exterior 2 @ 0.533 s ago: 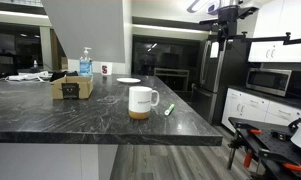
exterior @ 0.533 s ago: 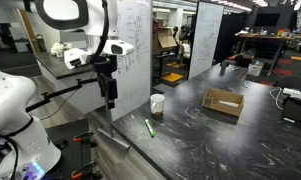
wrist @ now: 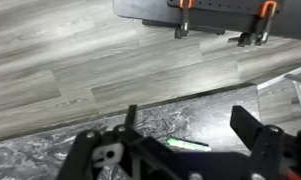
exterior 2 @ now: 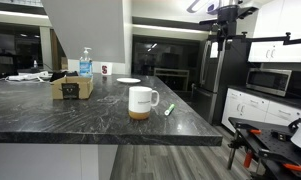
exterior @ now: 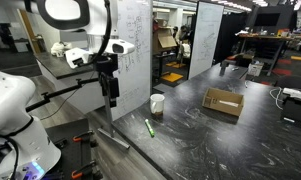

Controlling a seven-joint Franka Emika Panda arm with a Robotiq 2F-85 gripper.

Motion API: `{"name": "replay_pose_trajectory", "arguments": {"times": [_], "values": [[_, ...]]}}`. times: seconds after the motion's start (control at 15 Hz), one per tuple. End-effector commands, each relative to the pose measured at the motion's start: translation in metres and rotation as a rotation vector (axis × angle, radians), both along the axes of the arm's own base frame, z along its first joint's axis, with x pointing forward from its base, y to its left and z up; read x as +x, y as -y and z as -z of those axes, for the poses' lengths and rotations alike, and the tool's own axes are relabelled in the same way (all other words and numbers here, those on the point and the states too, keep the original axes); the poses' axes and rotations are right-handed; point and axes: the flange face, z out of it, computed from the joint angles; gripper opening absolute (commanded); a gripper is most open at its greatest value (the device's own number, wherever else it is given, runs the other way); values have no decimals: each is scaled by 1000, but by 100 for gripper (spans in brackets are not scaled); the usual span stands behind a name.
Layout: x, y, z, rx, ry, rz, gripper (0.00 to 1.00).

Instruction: Move the marker to the right of the mug cup

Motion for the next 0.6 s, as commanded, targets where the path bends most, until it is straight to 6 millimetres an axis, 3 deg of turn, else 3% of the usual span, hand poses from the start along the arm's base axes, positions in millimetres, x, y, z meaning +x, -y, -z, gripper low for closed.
{"name": "replay_pose_trajectory", "arguments": {"times": [0.0,0.2,0.53], "values": [[29,-21,1,-33,34,-162,100],[59,-51,16,-79,78,-334,100],[102,-100,61,-93,106,-619,100]]}}
